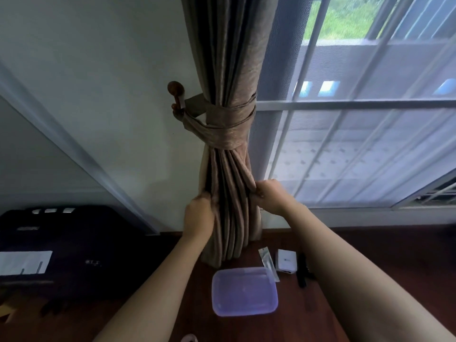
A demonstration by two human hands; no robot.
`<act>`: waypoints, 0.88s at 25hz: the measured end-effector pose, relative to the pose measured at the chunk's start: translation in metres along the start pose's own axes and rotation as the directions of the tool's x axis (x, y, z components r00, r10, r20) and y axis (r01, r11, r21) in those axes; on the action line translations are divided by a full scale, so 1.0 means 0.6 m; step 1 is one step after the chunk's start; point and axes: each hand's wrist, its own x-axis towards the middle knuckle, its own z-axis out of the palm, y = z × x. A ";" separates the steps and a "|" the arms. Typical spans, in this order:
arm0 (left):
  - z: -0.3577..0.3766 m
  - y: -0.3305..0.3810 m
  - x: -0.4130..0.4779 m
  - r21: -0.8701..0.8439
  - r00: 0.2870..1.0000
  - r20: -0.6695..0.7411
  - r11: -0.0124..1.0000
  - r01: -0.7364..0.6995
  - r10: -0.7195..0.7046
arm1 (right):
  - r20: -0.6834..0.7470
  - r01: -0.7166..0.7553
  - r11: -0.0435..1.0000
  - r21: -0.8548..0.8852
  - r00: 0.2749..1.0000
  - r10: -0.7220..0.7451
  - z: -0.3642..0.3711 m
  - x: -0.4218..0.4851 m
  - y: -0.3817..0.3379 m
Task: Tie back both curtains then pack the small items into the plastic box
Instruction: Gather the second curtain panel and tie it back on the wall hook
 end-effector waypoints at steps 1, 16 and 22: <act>0.001 -0.005 0.001 0.000 0.999 -0.020 1.000 0.031 -0.031 | -0.009 0.009 1.000 0.023 1.000 -0.009 0.003 -0.005 0.000; 0.029 -0.026 0.003 -0.014 0.999 0.033 1.000 0.006 -0.005 | -0.088 0.045 0.999 0.024 0.995 -0.043 0.069 -0.013 -0.007; 0.051 -0.049 0.007 0.110 0.996 0.086 0.993 -0.046 0.036 | -0.011 0.027 0.994 -0.103 1.000 -0.028 0.098 -0.009 -0.041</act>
